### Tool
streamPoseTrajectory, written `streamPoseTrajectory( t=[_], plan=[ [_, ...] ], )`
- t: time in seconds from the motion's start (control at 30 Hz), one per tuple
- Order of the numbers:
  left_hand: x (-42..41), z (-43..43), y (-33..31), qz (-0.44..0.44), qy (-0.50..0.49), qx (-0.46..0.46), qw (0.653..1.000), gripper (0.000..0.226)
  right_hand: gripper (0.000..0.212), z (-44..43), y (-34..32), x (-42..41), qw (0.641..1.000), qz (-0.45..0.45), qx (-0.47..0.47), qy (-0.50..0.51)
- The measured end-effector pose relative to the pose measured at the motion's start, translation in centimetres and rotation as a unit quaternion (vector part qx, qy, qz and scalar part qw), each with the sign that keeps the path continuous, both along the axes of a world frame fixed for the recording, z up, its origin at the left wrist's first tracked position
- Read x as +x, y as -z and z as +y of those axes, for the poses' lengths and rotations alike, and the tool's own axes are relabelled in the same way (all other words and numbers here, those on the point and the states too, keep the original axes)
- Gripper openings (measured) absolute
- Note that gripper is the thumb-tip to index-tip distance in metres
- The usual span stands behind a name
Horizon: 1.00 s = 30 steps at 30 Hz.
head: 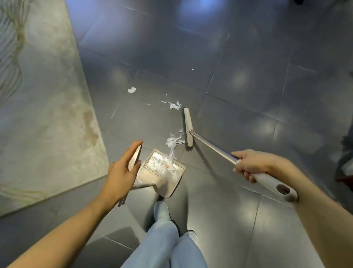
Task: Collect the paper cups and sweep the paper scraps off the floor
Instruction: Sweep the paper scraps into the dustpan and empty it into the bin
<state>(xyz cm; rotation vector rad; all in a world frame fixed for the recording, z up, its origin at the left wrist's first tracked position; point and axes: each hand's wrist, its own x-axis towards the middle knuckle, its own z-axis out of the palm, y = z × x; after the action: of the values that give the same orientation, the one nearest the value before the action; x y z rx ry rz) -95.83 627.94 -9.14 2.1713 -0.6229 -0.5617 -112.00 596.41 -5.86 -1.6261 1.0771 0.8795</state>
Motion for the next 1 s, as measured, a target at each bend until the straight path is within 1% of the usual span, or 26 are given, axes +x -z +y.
streamPoseTrajectory(
  t=[0.1, 0.17, 0.37, 0.47, 0.57, 0.7, 0.8, 0.87, 1.0],
  plan=[
    [1.6, 0.2, 0.2, 0.005, -0.008, 0.021, 1.000, 0.067, 0.033, 0.9, 0.6, 1.4, 0.985, 0.011, -0.078, -0.151],
    [2.3, -0.1, 0.4, 0.013, -0.014, 0.015, 1.000, 0.068, 0.035, 2.4, 1.5, 2.0, 0.969, 0.028, -0.103, -0.224],
    [4.8, -2.5, 0.7, 0.028, -0.031, -0.007, 0.999, 0.068, 0.053, 6.0, 3.3, 3.1, 0.951, 0.045, -0.058, -0.300],
    [6.6, -4.0, 0.2, 0.032, -0.033, -0.017, 0.999, 0.068, 0.064, 6.2, 2.6, 3.5, 0.952, 0.043, -0.017, -0.303],
    [7.7, -4.5, 0.0, 0.034, -0.025, -0.019, 0.999, 0.067, 0.063, 4.7, 1.1, 3.7, 0.959, 0.036, -0.001, -0.282],
    [9.3, -5.4, -0.1, 0.033, -0.068, -0.032, 0.997, 0.065, 0.066, 1.8, -0.9, 5.2, 0.965, 0.018, 0.001, -0.260],
    [10.9, -7.4, -0.5, 0.020, -0.071, -0.029, 0.997, 0.066, 0.068, -1.1, -1.8, 7.6, 0.966, 0.009, -0.018, -0.259],
    [12.4, -9.0, -0.8, 0.014, -0.085, -0.031, 0.996, 0.067, 0.064, -3.6, -2.3, 9.7, 0.964, 0.006, -0.030, -0.266],
    [15.6, -12.4, -0.6, 0.009, -0.122, -0.033, 0.992, 0.064, 0.046, -9.3, -2.3, 14.7, 0.966, -0.008, -0.043, -0.254]
  ],
)
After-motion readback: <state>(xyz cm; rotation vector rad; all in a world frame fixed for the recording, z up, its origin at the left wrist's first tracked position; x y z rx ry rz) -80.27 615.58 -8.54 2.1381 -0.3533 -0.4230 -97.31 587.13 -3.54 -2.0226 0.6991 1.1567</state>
